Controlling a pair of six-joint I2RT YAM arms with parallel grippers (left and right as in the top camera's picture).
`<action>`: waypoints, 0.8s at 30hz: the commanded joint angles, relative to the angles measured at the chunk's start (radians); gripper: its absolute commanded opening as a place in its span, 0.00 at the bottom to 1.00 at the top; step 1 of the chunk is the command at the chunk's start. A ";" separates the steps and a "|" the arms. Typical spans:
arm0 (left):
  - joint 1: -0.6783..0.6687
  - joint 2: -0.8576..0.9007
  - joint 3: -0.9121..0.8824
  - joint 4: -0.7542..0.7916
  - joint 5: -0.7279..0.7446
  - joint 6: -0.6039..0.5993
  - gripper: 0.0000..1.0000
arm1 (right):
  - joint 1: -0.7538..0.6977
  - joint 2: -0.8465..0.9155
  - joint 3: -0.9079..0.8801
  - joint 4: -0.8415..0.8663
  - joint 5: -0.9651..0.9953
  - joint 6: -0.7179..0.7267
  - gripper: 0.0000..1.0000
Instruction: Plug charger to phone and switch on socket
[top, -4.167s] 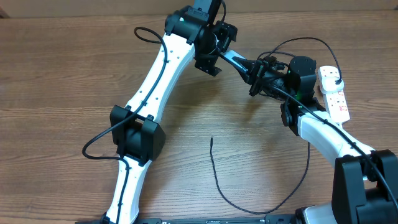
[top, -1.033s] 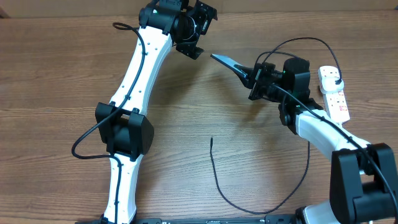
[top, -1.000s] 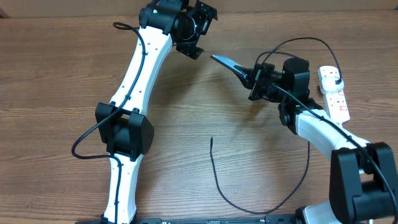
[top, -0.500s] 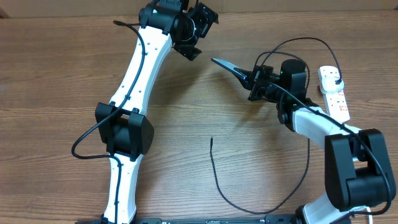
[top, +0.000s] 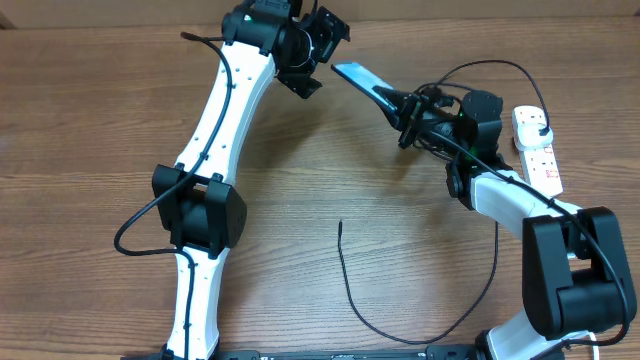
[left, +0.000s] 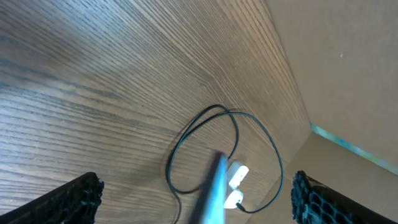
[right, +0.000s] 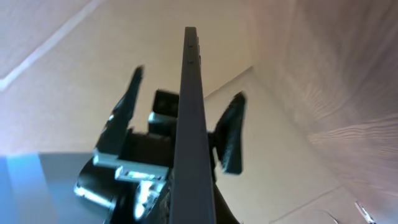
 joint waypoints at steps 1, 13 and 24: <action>0.025 -0.012 0.026 0.000 0.040 0.027 1.00 | -0.003 -0.016 0.033 0.026 -0.024 0.138 0.04; 0.045 -0.012 0.026 0.088 0.201 0.053 1.00 | -0.004 -0.016 0.033 0.072 0.000 0.139 0.04; 0.042 -0.009 0.026 0.107 0.253 0.111 1.00 | -0.004 -0.016 0.033 0.120 0.032 0.138 0.04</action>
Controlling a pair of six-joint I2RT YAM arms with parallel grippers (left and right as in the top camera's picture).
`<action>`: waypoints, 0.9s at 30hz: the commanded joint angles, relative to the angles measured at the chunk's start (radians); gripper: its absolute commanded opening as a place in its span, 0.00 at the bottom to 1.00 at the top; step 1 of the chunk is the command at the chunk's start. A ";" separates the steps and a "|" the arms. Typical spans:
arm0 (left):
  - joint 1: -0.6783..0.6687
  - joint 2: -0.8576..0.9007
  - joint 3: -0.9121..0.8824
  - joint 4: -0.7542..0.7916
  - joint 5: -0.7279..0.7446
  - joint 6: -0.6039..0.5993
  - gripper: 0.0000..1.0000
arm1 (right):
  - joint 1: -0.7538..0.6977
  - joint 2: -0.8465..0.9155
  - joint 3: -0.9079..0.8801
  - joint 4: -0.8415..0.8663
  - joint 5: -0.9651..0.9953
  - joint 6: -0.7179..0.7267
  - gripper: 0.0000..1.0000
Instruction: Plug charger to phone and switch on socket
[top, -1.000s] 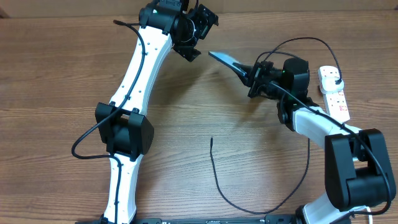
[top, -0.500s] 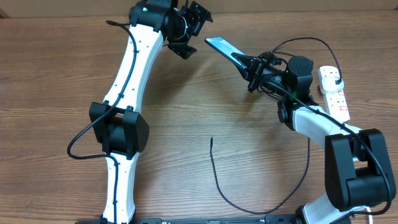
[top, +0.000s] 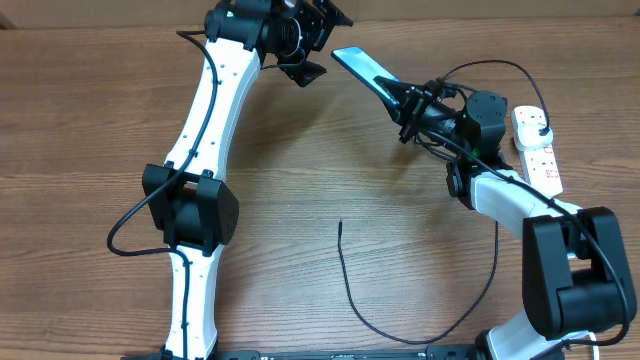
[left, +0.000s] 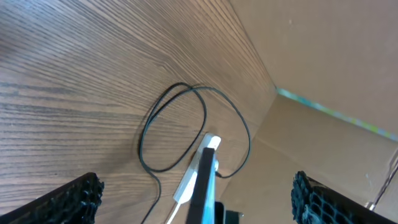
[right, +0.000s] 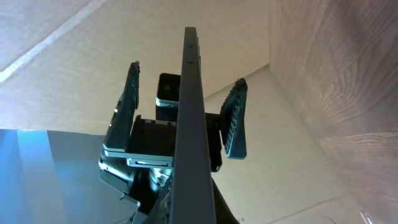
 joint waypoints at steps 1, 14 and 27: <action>-0.005 -0.009 0.026 0.016 0.050 0.048 1.00 | -0.004 -0.016 0.031 0.022 0.025 0.139 0.04; -0.051 -0.003 0.025 0.082 0.049 0.063 1.00 | -0.005 -0.016 0.031 0.077 0.073 0.138 0.04; -0.063 -0.003 0.025 0.116 0.044 0.066 1.00 | -0.005 -0.016 0.031 0.120 0.114 0.139 0.04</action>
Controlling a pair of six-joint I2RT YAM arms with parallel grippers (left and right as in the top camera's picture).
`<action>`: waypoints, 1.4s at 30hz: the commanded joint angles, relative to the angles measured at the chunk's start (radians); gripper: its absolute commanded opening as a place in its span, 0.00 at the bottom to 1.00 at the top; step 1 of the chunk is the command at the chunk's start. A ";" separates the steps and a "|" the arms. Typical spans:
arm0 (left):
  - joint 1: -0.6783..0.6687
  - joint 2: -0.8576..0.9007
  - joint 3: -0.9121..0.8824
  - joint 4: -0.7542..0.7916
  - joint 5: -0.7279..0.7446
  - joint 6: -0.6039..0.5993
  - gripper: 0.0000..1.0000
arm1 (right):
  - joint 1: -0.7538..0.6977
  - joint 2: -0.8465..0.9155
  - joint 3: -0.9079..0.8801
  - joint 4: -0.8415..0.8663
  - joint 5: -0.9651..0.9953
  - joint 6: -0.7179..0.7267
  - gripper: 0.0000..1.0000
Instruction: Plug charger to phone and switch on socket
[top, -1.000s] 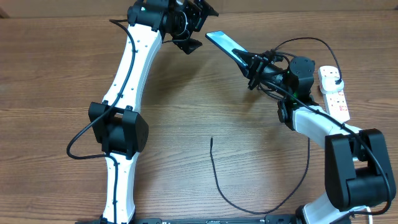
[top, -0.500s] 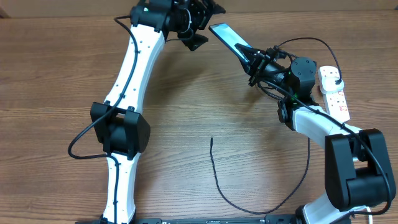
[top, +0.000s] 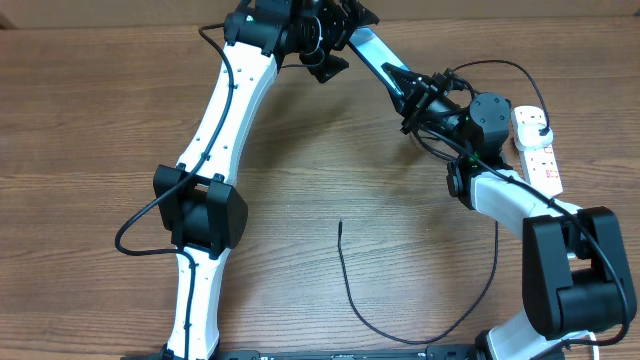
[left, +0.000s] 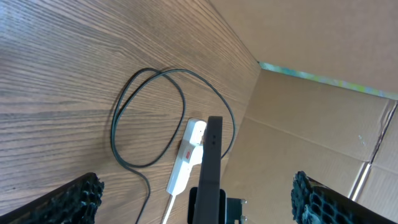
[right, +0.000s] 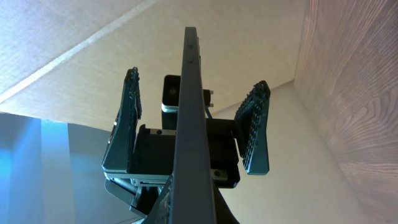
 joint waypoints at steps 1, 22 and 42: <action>-0.006 -0.003 0.025 0.015 0.011 0.033 1.00 | -0.004 -0.016 0.030 0.029 0.018 0.139 0.04; -0.037 0.060 0.025 0.097 0.071 0.041 0.98 | -0.004 -0.016 0.030 0.068 0.021 0.138 0.04; -0.042 0.060 0.025 0.120 0.070 0.001 0.63 | -0.001 -0.016 0.030 0.042 -0.017 0.138 0.04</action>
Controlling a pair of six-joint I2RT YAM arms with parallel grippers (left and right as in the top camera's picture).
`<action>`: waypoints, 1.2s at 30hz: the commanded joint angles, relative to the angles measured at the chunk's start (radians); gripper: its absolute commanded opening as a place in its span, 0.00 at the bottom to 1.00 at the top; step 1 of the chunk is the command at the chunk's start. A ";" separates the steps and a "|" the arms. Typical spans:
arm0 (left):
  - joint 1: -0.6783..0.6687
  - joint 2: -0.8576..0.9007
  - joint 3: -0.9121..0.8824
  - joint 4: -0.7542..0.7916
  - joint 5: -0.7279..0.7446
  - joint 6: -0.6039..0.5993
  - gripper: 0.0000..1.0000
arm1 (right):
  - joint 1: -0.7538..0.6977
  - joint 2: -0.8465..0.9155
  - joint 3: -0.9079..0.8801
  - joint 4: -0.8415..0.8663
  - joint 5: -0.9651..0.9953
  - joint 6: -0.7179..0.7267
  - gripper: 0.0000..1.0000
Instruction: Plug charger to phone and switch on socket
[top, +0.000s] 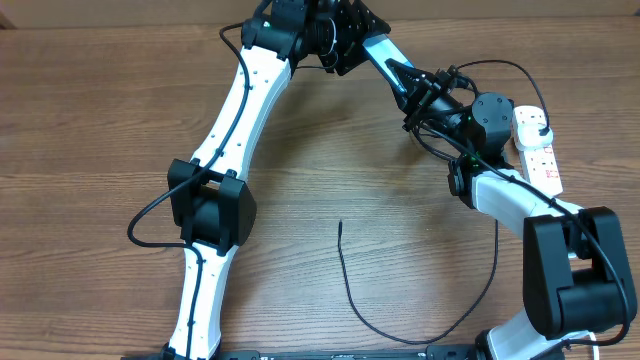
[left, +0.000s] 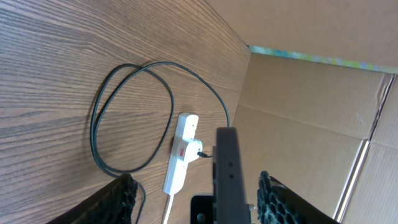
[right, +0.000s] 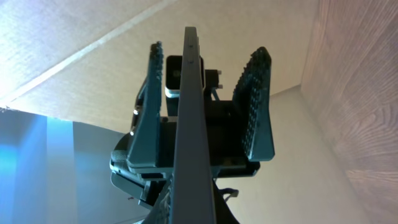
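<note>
The phone (top: 385, 62) is held in the air at the back of the table, with my right gripper (top: 420, 90) shut on its lower end. It shows edge-on in the right wrist view (right: 186, 112) and the left wrist view (left: 227, 168). My left gripper (top: 360, 35) straddles its upper end, open, with a finger (right: 256, 106) on each side and gaps showing. The black charger cable (top: 352, 290) lies on the table, its free tip (top: 340, 226) at the centre. The white socket strip (top: 537, 152) lies at the right, also seen as the strip (left: 181, 152) from the left wrist.
A black cable loop (left: 124, 118) curls on the wooden table (top: 100, 150) beside the strip. Cardboard walls (left: 311, 93) stand behind the table's far edge. The left arm (top: 235, 130) stretches across the table's left half.
My left gripper has moved further right along the phone's upper end, and its fingers now stand closer together on either side of it. The right gripper still holds the phone in the same place.
My right gripper held the phone up at the back throughout. The left gripper was open to the left of the phone's tip, then nearer it, then around the tip, and now straddles it with narrower jaws. The cable and strip have not moved.
</note>
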 joint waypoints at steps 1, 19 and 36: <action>-0.007 0.007 0.025 0.006 0.018 -0.030 0.62 | 0.004 -0.017 0.026 0.020 -0.028 0.138 0.04; -0.043 0.007 0.025 0.045 -0.001 -0.047 0.37 | 0.004 -0.017 0.026 0.000 -0.056 0.138 0.04; -0.050 0.007 0.025 0.045 -0.020 -0.062 0.13 | 0.004 -0.017 0.026 -0.005 -0.056 0.065 0.04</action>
